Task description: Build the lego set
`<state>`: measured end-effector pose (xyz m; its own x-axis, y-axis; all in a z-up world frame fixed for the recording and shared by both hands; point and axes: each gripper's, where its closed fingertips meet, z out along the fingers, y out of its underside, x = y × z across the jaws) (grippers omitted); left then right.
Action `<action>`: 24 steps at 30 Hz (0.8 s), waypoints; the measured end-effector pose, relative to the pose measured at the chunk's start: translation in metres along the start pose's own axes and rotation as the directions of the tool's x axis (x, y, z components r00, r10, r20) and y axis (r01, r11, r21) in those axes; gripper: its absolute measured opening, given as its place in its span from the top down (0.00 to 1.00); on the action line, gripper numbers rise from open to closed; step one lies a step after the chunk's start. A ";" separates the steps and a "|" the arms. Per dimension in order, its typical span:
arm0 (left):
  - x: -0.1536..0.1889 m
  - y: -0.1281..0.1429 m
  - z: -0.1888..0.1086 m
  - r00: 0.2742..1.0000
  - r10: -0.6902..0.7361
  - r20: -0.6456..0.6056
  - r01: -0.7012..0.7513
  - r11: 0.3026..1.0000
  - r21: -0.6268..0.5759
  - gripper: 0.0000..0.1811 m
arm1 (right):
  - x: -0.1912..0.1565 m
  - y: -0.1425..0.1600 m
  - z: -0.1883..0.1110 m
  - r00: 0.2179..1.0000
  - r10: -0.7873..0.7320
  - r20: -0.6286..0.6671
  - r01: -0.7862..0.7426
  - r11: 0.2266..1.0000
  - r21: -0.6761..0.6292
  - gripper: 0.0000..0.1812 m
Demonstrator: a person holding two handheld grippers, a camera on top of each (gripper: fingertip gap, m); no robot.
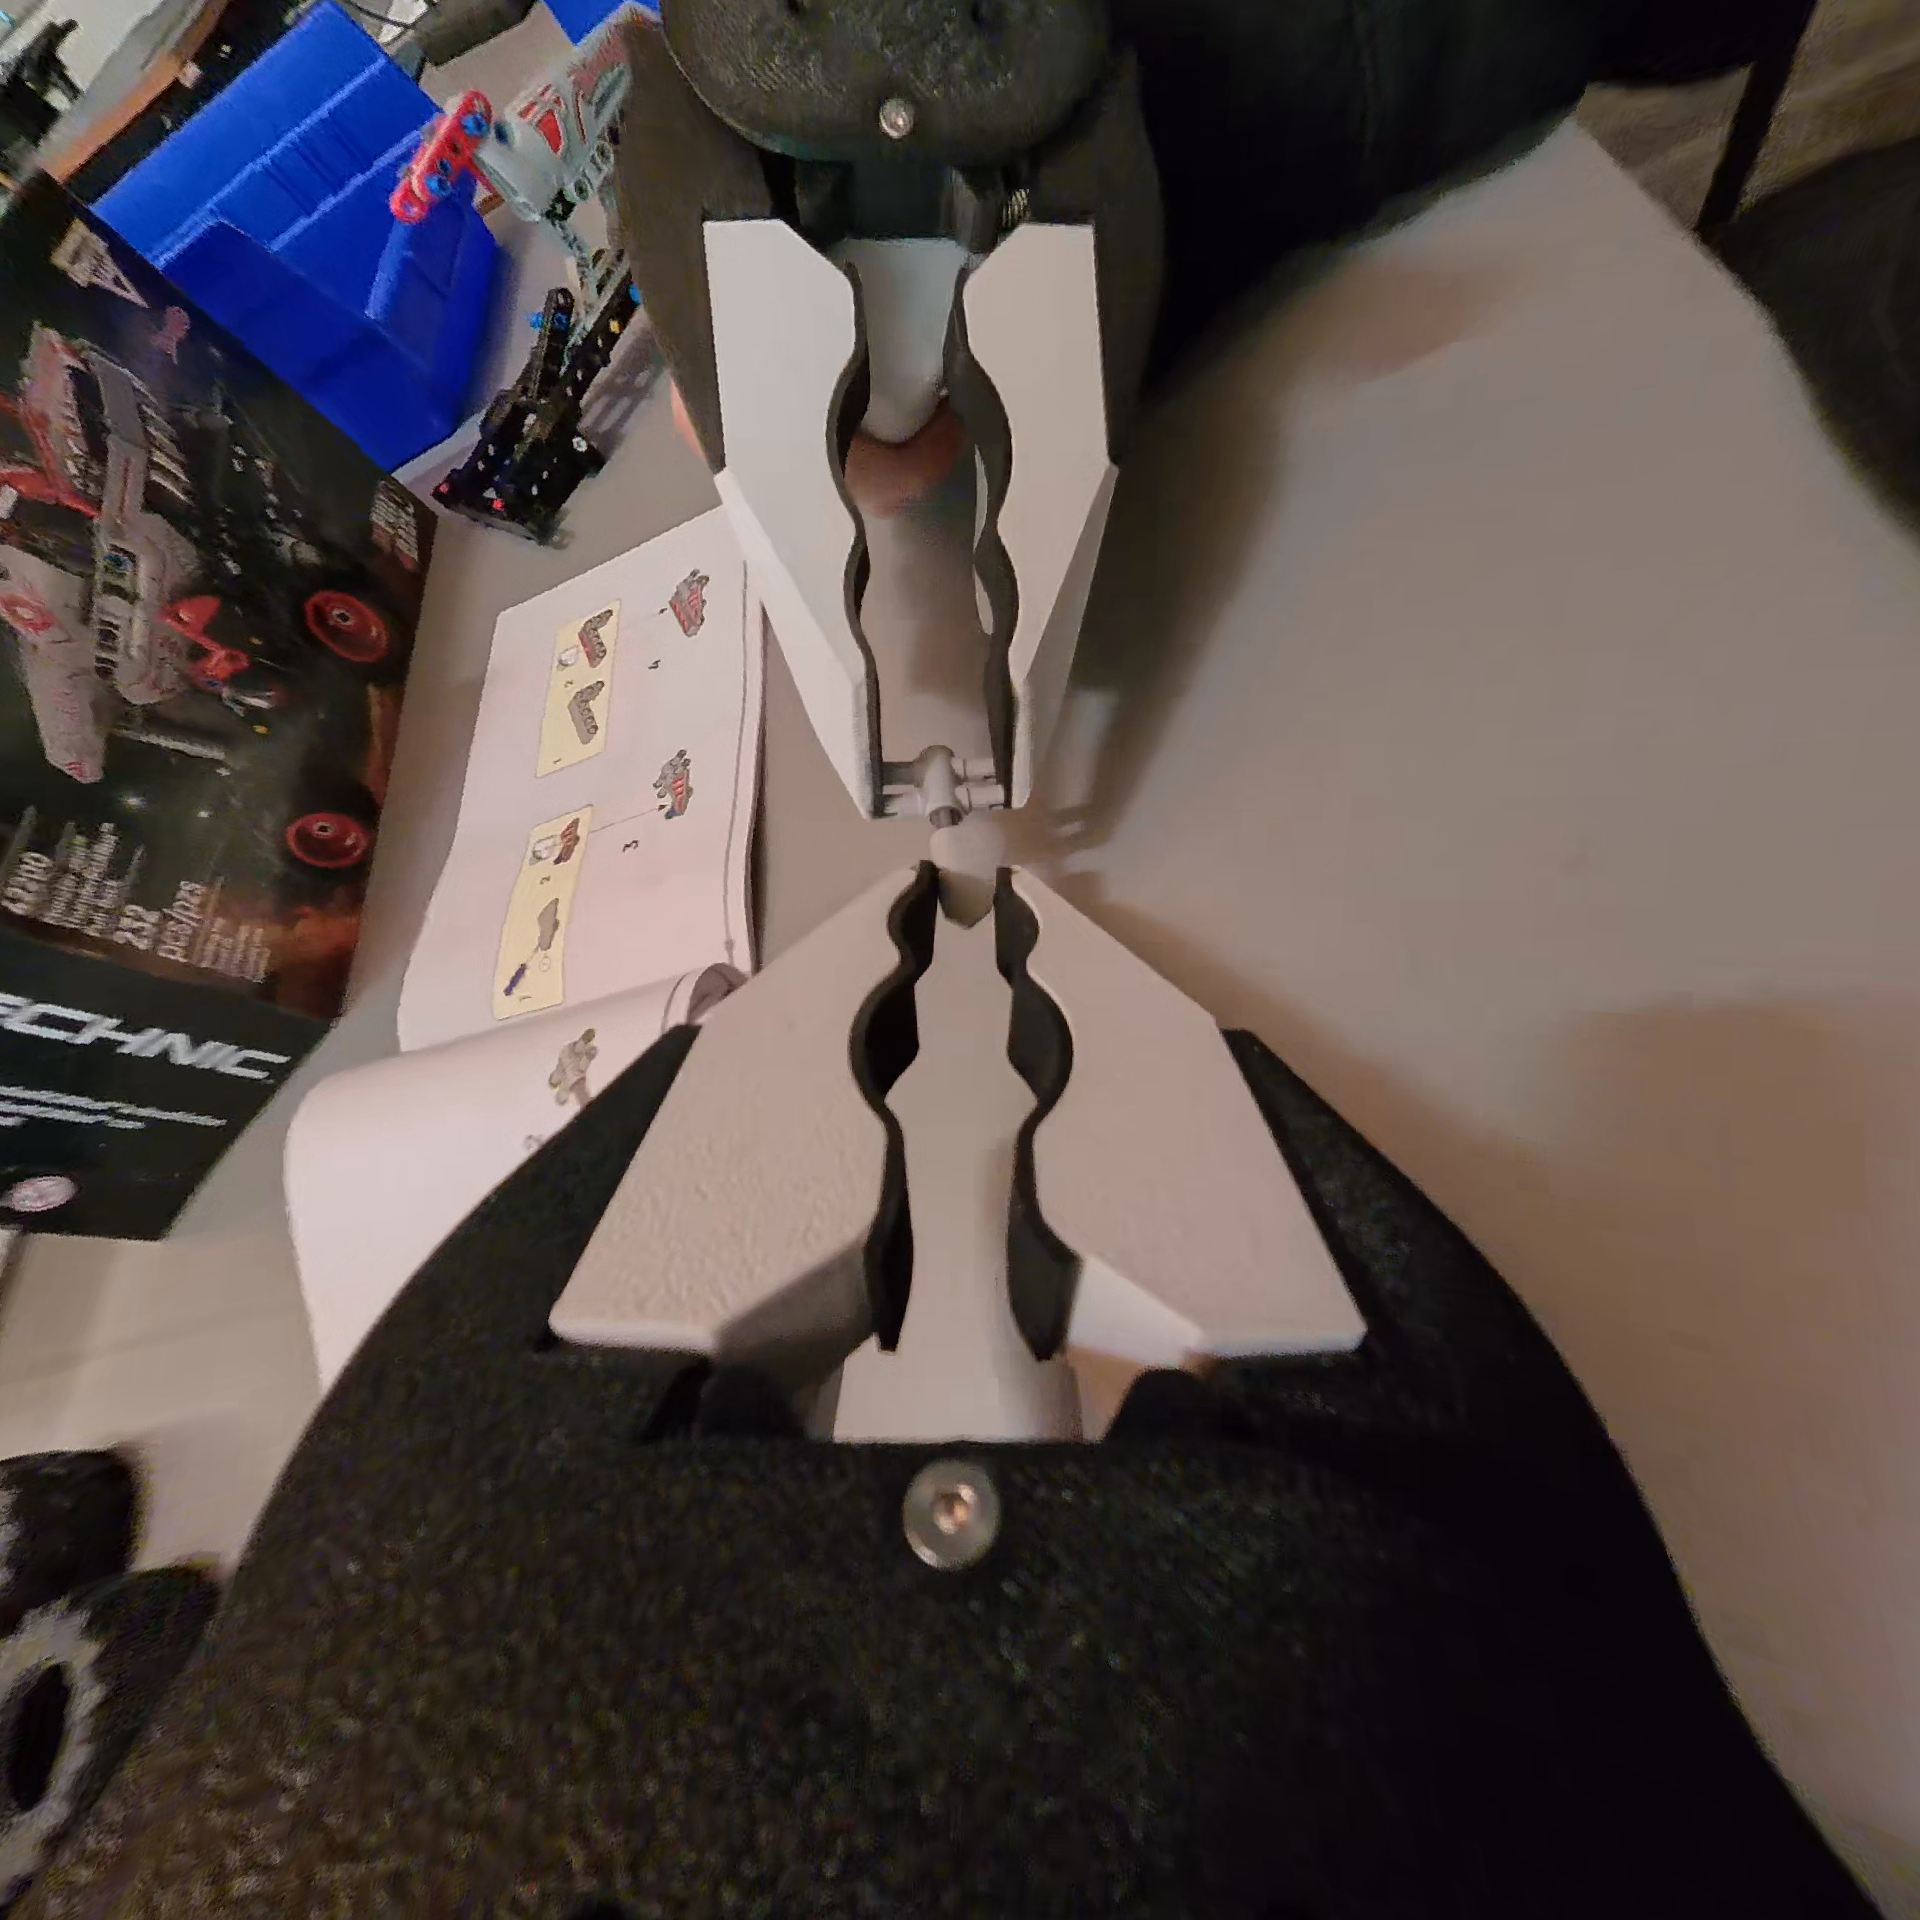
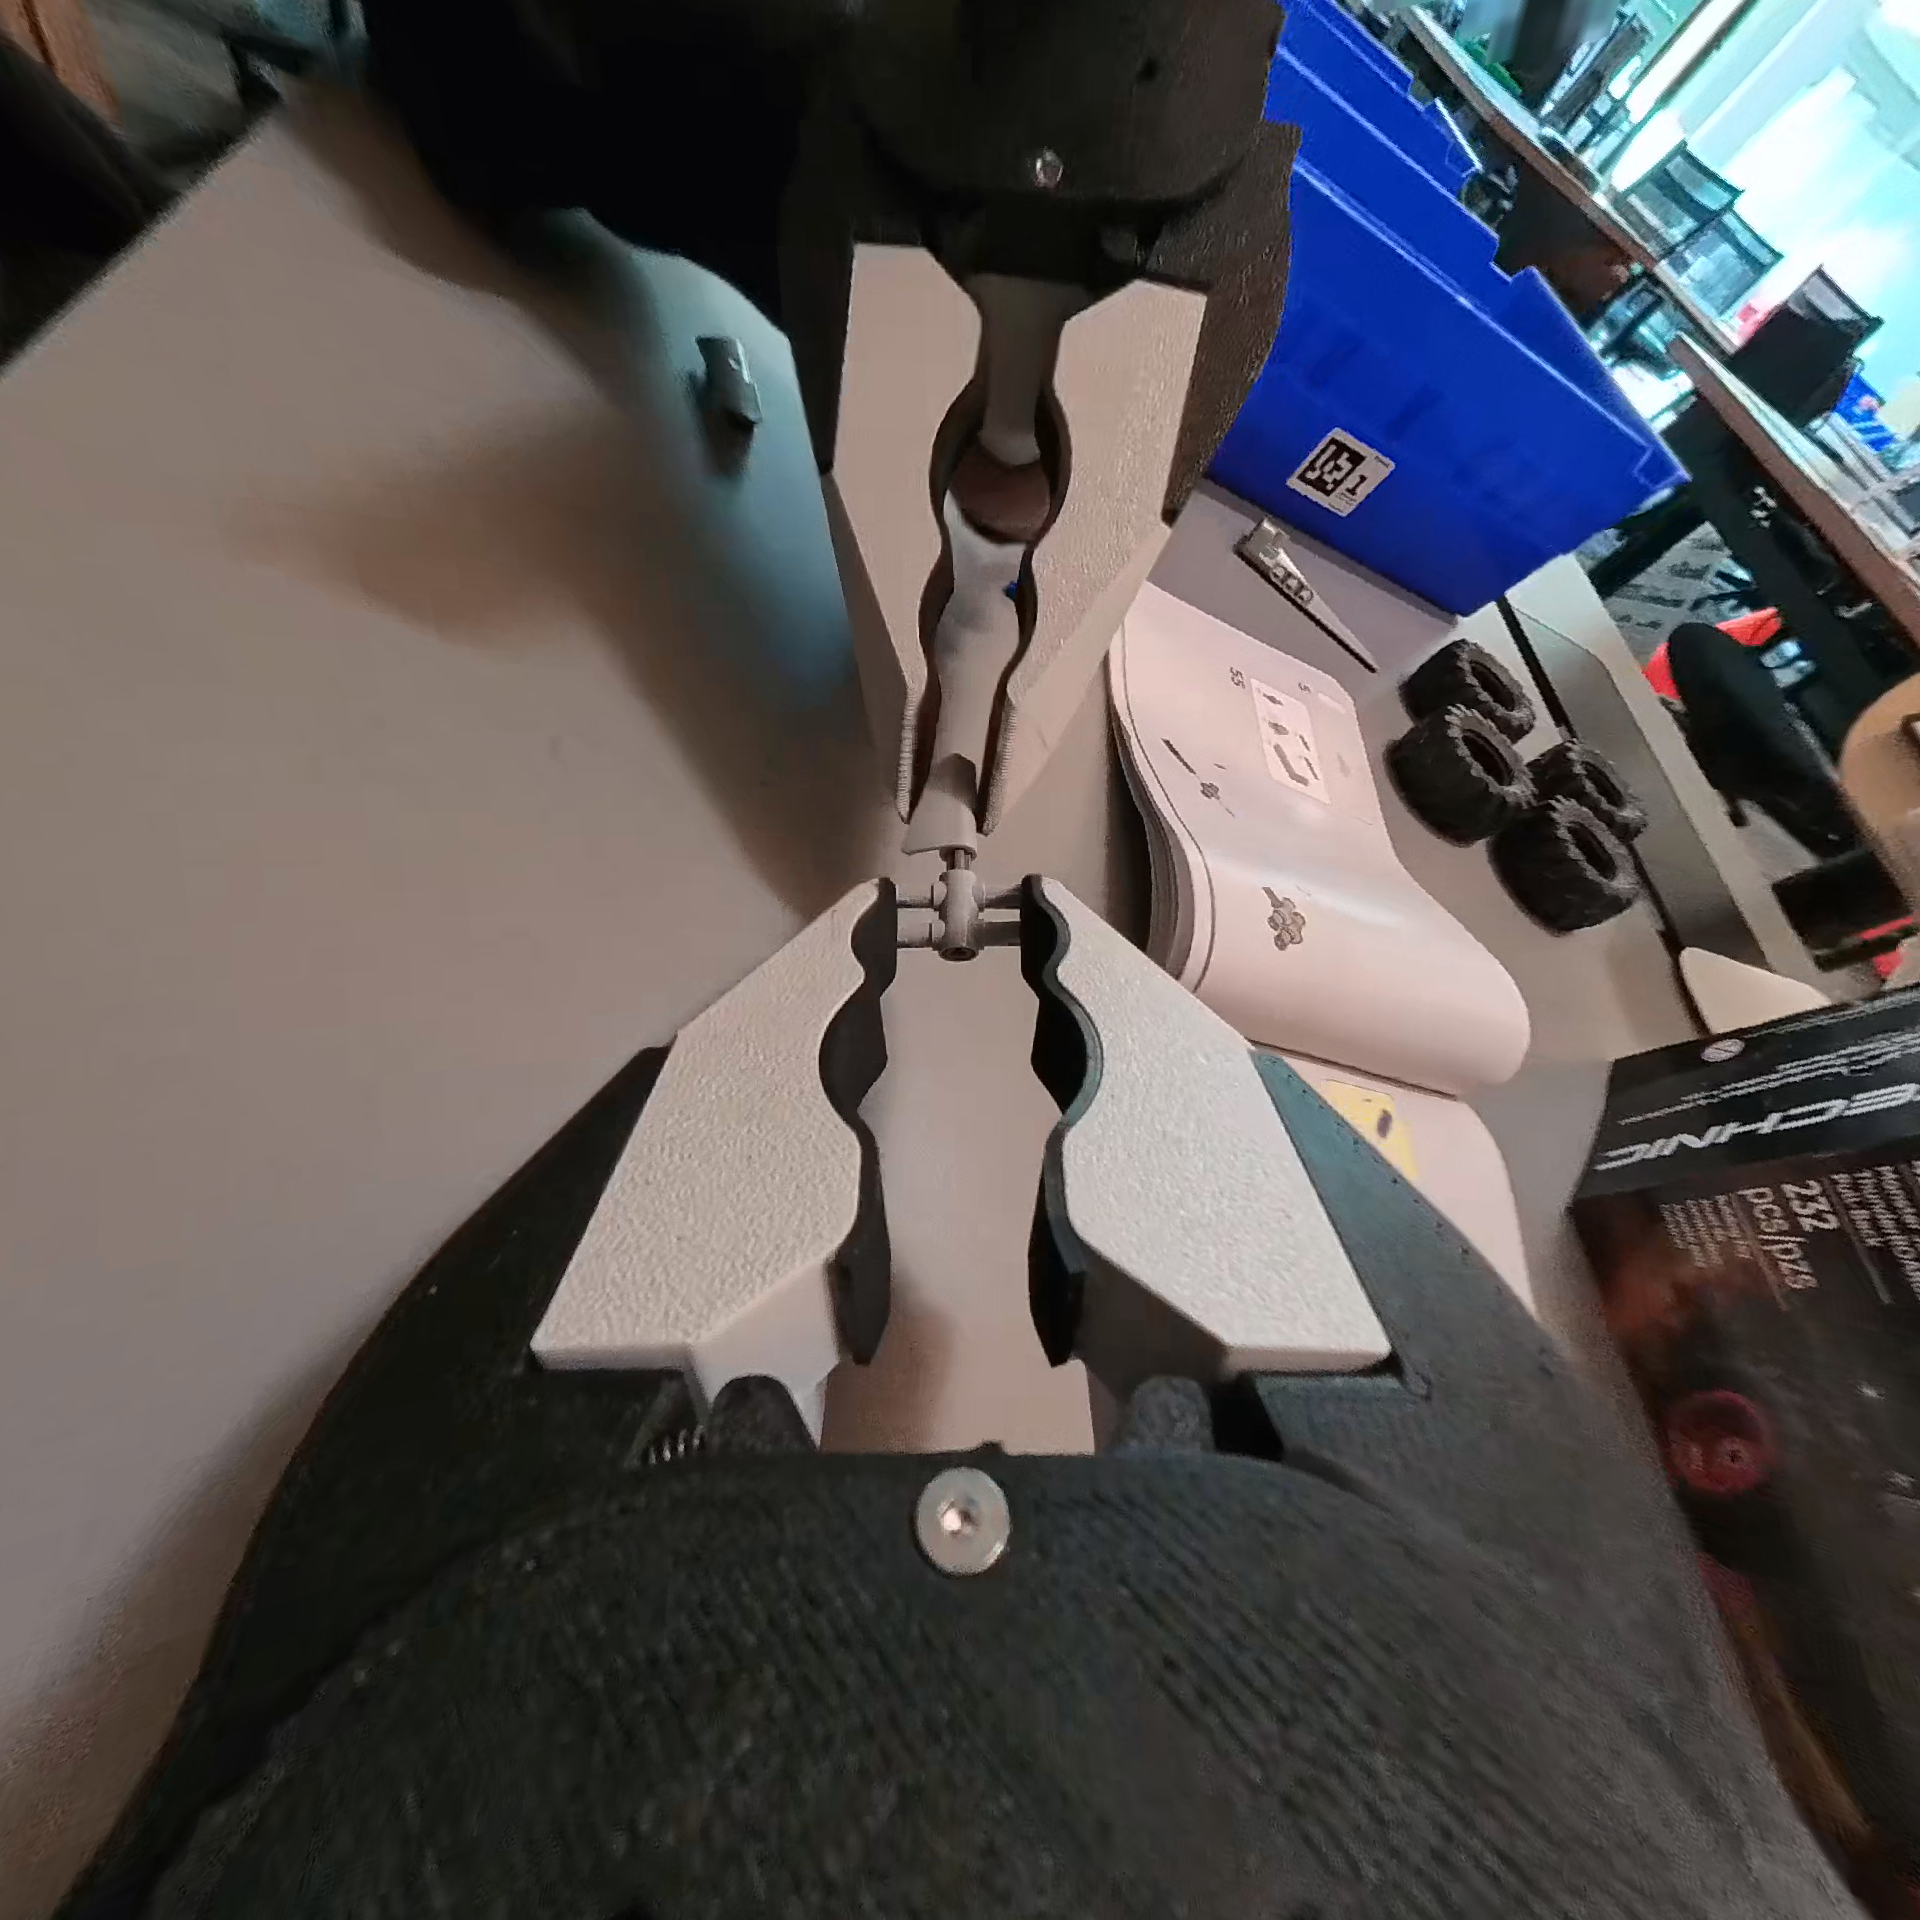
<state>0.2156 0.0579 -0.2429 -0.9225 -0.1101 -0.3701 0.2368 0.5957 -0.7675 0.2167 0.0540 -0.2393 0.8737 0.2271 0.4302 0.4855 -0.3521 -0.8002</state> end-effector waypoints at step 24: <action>0.002 -0.002 0.004 0.999 -0.022 -0.041 0.023 1.000 0.017 0.95 | -0.003 0.004 0.003 0.999 0.028 0.022 -0.027 0.999 -0.025 0.87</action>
<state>0.2141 0.0532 -0.2438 -0.9392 -0.0906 -0.3312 0.2206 0.5798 -0.7843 0.2157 0.0546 -0.2446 0.8860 0.2368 0.3987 0.4622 -0.3808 -0.8008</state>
